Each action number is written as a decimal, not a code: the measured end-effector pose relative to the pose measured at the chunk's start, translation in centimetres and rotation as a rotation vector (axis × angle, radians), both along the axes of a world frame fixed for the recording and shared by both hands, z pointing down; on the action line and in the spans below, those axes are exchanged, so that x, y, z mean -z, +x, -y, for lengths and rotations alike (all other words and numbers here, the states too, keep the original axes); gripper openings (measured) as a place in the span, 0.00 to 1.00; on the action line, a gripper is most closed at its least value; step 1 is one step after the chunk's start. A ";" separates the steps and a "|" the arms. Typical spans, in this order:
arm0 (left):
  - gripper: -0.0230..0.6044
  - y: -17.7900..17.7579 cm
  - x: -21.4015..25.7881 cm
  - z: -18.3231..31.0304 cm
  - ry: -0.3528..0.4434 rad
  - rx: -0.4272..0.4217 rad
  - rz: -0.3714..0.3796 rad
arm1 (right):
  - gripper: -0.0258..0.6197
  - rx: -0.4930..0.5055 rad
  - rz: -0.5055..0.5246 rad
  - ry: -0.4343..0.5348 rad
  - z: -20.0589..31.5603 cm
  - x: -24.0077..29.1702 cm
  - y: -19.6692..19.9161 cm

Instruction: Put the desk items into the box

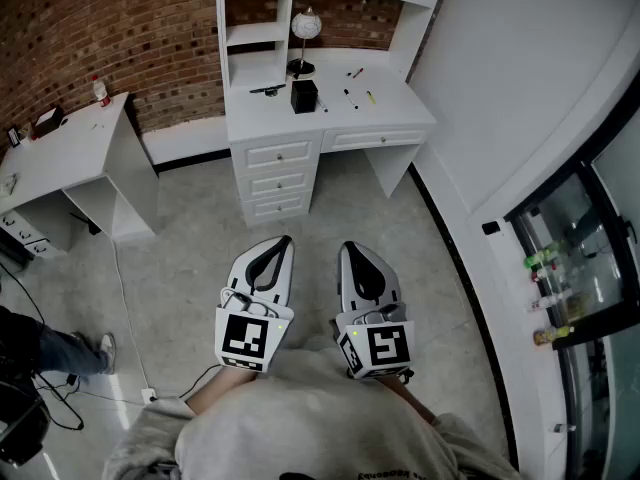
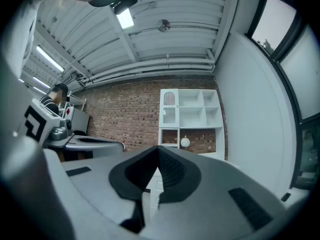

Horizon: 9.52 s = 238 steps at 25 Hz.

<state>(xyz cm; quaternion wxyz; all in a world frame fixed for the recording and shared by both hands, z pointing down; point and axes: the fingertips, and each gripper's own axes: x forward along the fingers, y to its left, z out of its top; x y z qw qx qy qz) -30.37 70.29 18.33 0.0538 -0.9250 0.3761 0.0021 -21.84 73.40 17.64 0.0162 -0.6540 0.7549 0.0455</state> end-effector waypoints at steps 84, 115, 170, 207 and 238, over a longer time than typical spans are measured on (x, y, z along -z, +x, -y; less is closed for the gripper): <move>0.04 22.2 -5.2 62.4 -0.120 0.032 0.005 | 0.07 0.090 -0.054 -0.093 62.3 -3.4 20.6; 0.04 26.0 -11.7 75.6 -0.137 -0.090 0.141 | 0.07 0.128 -0.089 -0.208 78.0 -10.9 22.8; 0.04 27.5 -22.7 81.9 -0.391 0.018 0.240 | 0.17 0.253 -0.074 -0.932 86.2 -36.2 25.1; 0.04 28.1 -22.0 80.9 -0.478 0.043 0.198 | 0.16 0.288 -0.064 -1.250 87.0 -40.0 25.0; 0.04 28.1 -21.7 79.8 -0.494 0.012 0.221 | 0.16 0.134 0.019 -0.653 86.3 -29.0 26.8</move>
